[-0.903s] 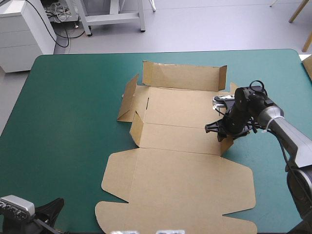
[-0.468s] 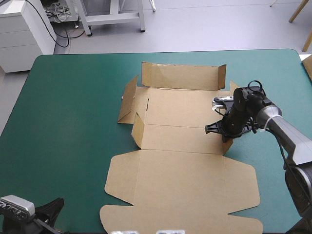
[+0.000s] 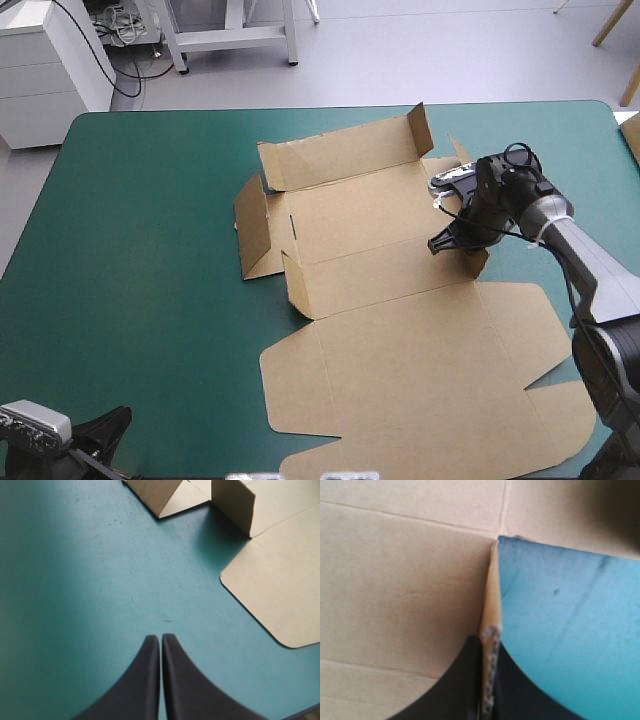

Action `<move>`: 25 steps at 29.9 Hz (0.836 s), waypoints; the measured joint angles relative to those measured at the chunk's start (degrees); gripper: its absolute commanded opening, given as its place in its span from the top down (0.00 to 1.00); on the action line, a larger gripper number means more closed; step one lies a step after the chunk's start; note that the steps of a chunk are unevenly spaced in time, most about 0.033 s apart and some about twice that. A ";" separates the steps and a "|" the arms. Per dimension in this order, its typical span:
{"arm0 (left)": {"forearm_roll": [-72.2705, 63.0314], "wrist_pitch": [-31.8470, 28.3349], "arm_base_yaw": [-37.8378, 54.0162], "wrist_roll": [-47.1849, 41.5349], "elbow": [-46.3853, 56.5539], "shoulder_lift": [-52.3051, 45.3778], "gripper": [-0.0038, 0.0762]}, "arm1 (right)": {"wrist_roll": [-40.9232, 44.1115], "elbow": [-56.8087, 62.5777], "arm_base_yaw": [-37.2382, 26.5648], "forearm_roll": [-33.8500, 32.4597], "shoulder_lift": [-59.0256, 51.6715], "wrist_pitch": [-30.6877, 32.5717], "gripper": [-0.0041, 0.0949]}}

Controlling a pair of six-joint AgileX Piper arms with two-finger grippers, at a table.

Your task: Fold the box

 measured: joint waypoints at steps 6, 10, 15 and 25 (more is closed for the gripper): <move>0.00 0.01 0.00 0.00 0.00 0.00 0.96 | -7.27 -9.01 0.95 0.82 6.59 3.87 0.98; 0.00 0.01 0.00 0.00 0.00 0.00 0.96 | -13.16 -13.23 4.86 0.46 9.56 4.14 0.98; -0.10 0.01 0.00 0.00 0.00 0.00 0.96 | -18.85 -17.17 11.26 0.77 12.19 4.14 0.98; -0.15 0.07 0.00 0.00 0.00 0.00 0.96 | -27.97 -22.13 22.28 0.87 14.95 4.60 0.98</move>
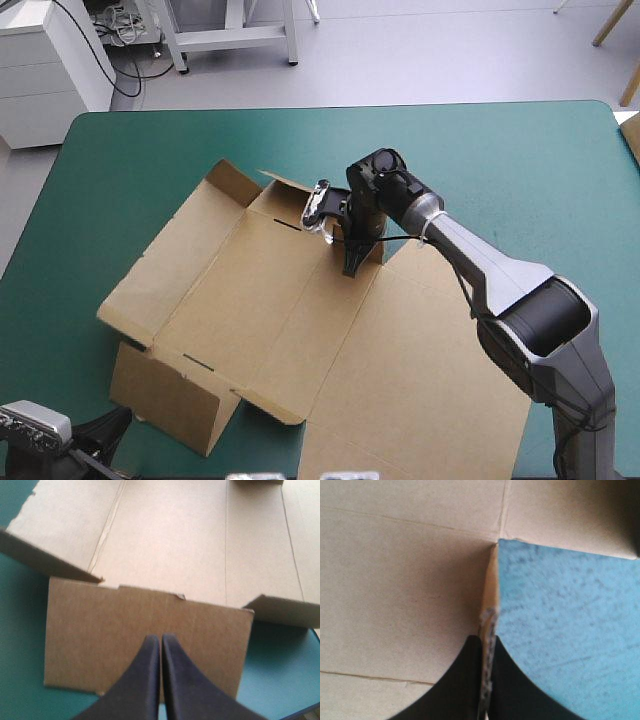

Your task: Fold the box

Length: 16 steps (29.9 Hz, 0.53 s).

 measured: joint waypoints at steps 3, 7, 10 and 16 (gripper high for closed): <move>0.00 0.00 0.00 0.00 0.00 0.00 0.96 | -1.88 -0.45 2.96 0.00 0.00 0.00 0.98; 0.00 0.00 0.00 0.00 0.00 0.00 0.96 | -4.41 -0.52 6.37 0.00 0.00 0.00 0.98; 0.00 0.00 0.00 0.00 0.00 0.00 0.96 | -6.58 -0.52 7.91 -1.04 0.00 -0.05 0.98; 0.00 0.00 0.00 0.00 0.00 0.00 0.96 | -7.96 -0.52 8.07 -2.22 0.51 -0.63 0.98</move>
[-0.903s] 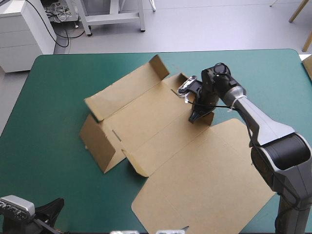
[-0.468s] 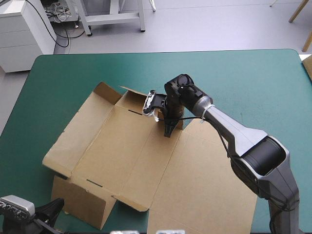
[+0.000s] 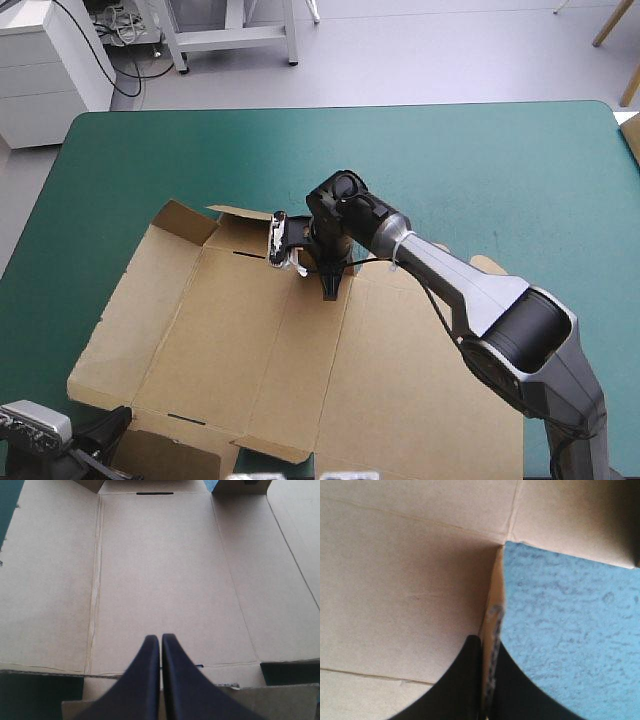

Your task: Fold the box

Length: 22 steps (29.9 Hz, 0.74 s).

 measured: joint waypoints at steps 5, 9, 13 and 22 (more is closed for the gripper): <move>0.00 0.00 0.00 0.00 0.00 0.00 0.96 | -0.23 -0.02 0.06 -3.36 1.62 -0.63 0.98; 0.00 0.00 0.00 0.00 0.00 0.00 0.96 | -0.41 -0.07 0.06 -5.55 2.52 -0.94 0.98; 0.00 0.00 0.00 0.00 0.00 0.00 0.96 | -0.41 -0.13 0.17 -5.90 2.58 -1.21 0.98; 0.00 0.00 0.00 0.00 0.00 0.00 0.96 | -1.28 -0.13 0.17 -7.31 3.09 -6.03 0.98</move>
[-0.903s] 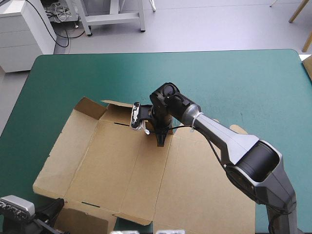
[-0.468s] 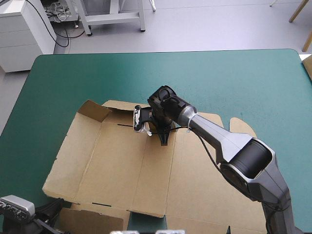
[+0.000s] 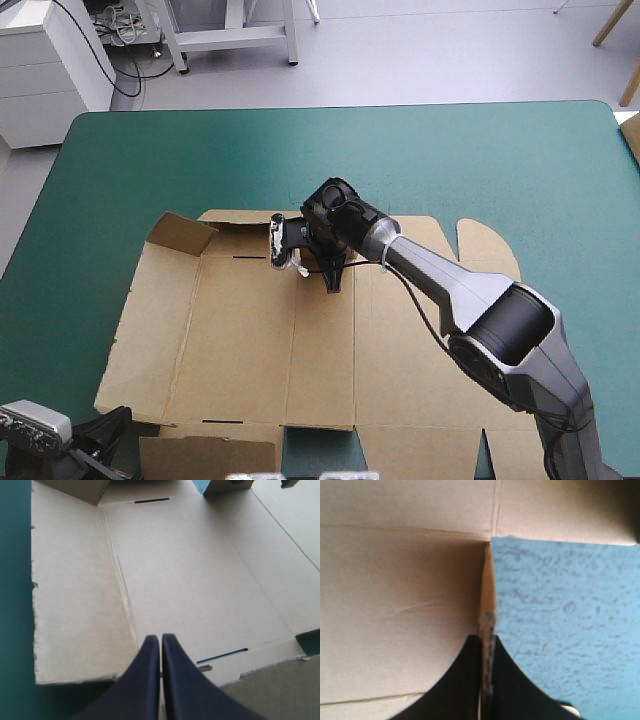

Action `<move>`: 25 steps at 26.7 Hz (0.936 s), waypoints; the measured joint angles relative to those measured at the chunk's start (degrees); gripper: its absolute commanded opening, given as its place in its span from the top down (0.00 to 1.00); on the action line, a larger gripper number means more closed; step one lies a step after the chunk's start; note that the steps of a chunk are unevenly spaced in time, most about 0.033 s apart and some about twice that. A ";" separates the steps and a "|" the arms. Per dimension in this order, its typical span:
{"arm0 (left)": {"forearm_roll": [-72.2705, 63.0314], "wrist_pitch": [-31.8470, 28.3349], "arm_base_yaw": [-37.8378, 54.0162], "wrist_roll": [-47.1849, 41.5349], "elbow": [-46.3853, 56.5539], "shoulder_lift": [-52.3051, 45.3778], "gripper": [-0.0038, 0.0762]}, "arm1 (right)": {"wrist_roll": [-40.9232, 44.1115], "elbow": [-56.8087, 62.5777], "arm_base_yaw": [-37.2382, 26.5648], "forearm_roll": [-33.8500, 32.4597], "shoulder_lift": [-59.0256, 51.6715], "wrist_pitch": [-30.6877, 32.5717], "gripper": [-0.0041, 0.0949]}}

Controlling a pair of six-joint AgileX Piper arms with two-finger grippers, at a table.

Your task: Fold the box

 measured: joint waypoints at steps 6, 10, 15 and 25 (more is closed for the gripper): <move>0.00 0.00 0.00 0.00 0.00 0.00 0.96 | -0.22 0.00 0.00 -0.17 0.06 -0.52 0.92; 0.00 0.00 0.00 0.00 0.00 0.00 0.96 | -0.42 0.00 0.00 -0.33 0.06 -1.06 0.71; 0.00 0.00 0.00 0.00 0.00 0.00 0.96 | 1.66 -2.51 0.00 -0.39 0.19 1.68 0.52; 0.00 0.00 0.00 0.00 0.00 0.00 0.96 | 19.46 -12.45 0.00 0.98 -6.70 7.26 0.55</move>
